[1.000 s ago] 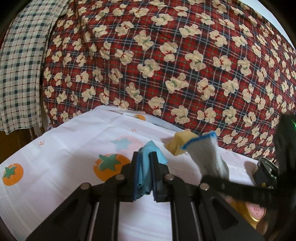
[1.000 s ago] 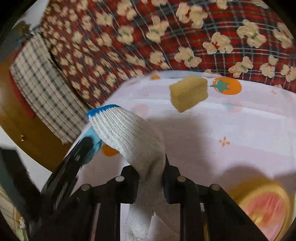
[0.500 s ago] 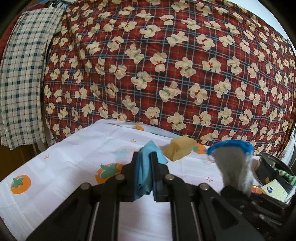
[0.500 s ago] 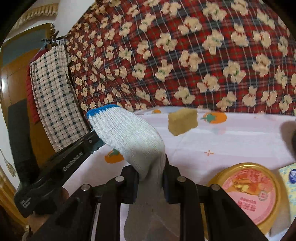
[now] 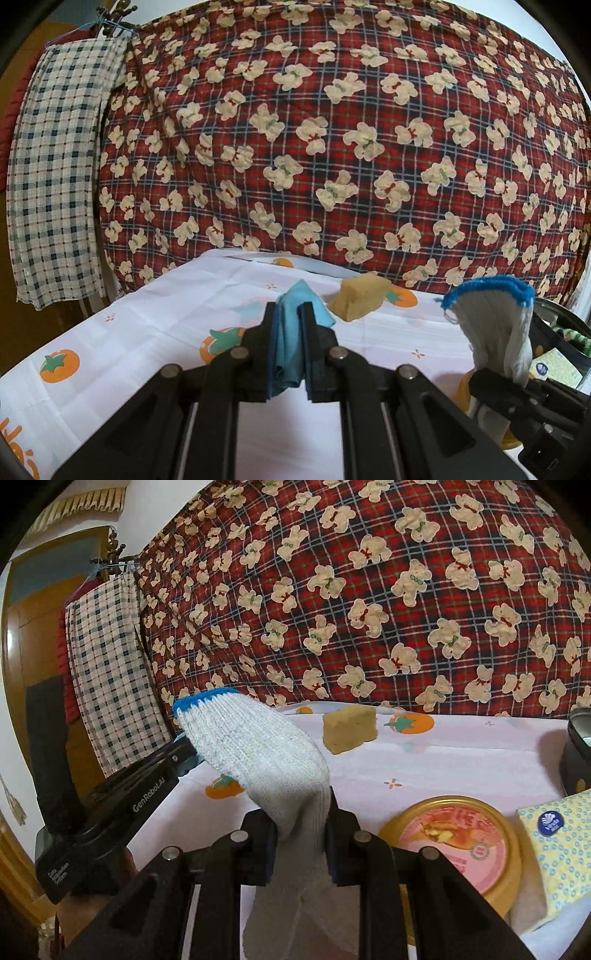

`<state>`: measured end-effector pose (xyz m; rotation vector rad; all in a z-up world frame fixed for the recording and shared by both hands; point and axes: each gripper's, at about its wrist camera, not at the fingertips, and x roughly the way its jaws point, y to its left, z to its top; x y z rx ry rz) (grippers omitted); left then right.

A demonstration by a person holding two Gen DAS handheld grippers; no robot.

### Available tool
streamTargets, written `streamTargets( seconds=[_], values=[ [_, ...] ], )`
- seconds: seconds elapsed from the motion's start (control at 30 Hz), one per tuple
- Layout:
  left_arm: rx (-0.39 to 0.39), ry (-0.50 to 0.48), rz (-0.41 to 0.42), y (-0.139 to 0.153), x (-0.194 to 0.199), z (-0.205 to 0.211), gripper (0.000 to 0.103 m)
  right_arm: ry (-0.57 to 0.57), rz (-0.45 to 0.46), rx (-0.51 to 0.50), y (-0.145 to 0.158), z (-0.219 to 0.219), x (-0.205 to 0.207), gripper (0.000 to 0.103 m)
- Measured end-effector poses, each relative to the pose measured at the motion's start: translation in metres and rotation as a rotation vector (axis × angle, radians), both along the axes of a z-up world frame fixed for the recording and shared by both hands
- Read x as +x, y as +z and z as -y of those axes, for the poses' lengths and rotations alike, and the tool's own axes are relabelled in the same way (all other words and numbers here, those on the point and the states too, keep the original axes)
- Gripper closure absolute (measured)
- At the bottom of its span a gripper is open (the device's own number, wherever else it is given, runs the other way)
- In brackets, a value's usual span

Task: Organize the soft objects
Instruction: 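Carry the blue cloth and white glove with both tools over the metal tin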

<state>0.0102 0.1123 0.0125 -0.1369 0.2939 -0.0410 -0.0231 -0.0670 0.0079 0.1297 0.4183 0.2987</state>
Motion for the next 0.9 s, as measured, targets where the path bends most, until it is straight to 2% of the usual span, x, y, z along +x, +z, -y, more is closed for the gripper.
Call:
streamTargets(
  seconds=[0.57,0.9],
  values=[
    [-0.029,-0.010,-0.018,-0.001,-0.019,0.014,0.094,-0.019,0.106,-0.086,0.009,0.014,-0.032,0.080],
    [-0.039,-0.042,-0.013,0.000,-0.033,0.035,0.094,-0.041,0.137,-0.100,0.010,0.031,-0.046,0.080]
  ],
)
